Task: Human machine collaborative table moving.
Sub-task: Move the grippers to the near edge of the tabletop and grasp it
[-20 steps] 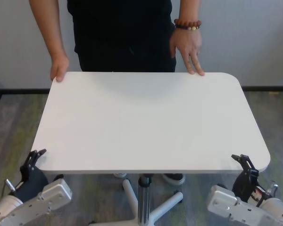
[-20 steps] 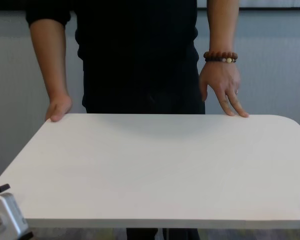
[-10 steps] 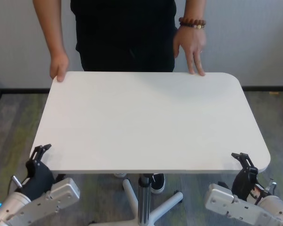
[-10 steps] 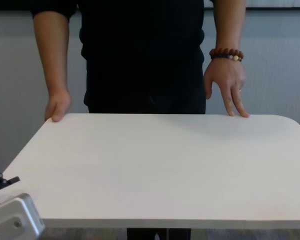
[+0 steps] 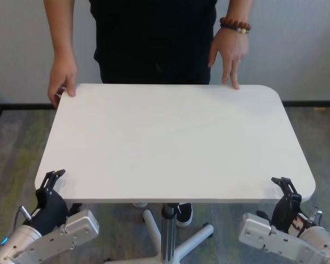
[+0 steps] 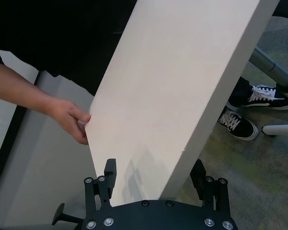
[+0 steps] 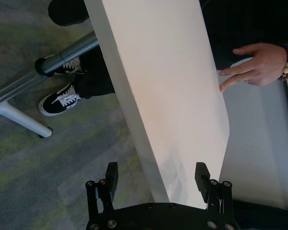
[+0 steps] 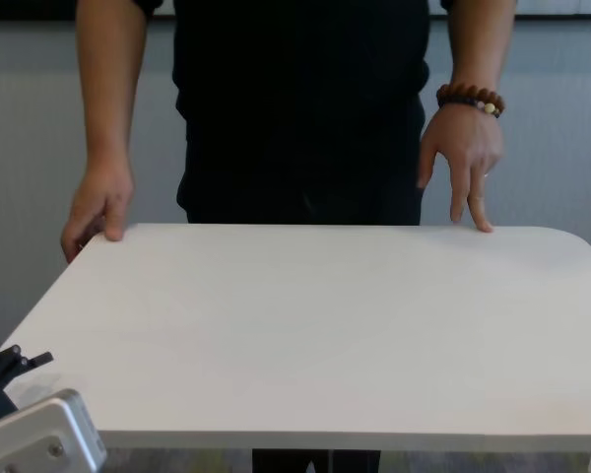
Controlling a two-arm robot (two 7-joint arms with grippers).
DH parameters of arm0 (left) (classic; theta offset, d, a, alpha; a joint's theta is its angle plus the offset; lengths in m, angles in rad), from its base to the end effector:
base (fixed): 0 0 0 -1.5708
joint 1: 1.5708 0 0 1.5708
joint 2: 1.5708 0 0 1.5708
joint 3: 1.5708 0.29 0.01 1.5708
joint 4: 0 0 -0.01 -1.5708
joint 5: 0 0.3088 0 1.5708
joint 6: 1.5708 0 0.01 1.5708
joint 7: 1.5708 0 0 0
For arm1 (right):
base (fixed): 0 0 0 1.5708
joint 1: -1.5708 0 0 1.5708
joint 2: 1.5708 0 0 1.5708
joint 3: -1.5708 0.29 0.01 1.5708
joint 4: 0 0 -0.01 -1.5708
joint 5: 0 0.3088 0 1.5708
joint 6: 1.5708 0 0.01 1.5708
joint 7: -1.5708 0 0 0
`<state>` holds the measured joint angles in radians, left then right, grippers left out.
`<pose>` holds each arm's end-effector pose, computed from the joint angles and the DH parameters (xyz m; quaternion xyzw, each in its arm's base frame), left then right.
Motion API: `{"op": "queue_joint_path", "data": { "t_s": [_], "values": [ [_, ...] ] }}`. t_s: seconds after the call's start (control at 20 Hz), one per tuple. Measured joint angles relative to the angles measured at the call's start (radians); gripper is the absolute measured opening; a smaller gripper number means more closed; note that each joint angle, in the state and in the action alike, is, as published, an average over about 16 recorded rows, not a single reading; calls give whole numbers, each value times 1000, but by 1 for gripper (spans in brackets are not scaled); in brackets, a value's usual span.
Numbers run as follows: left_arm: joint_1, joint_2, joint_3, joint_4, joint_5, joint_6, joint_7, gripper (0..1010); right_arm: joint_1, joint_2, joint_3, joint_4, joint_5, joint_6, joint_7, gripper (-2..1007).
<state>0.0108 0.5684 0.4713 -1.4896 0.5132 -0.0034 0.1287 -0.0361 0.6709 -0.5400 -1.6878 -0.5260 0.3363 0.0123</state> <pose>0.2874 0.0503 -0.3576 0.3712 -0.3482 0.4662 0.7236 0.2704 -0.0343 -0.3218 -0.4800 -0.3160 -0.4264 0.6985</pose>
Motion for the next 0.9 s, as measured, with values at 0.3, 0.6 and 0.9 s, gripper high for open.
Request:
{"op": "queue_joint_path", "data": {
  "t_s": [0.3,0.6,0.9],
  "values": [
    [2,-12,-6,-1,22,5,2,1001,5,-11,6,11,-24,0,4,1005],
    [4,-21,-11,-2,40,11,5,1001,4,-20,15,16,-42,-1,9,1005],
    [4,-26,-12,0,51,14,7,1001,1,-28,24,18,-60,-2,14,1005]
  ]
}}
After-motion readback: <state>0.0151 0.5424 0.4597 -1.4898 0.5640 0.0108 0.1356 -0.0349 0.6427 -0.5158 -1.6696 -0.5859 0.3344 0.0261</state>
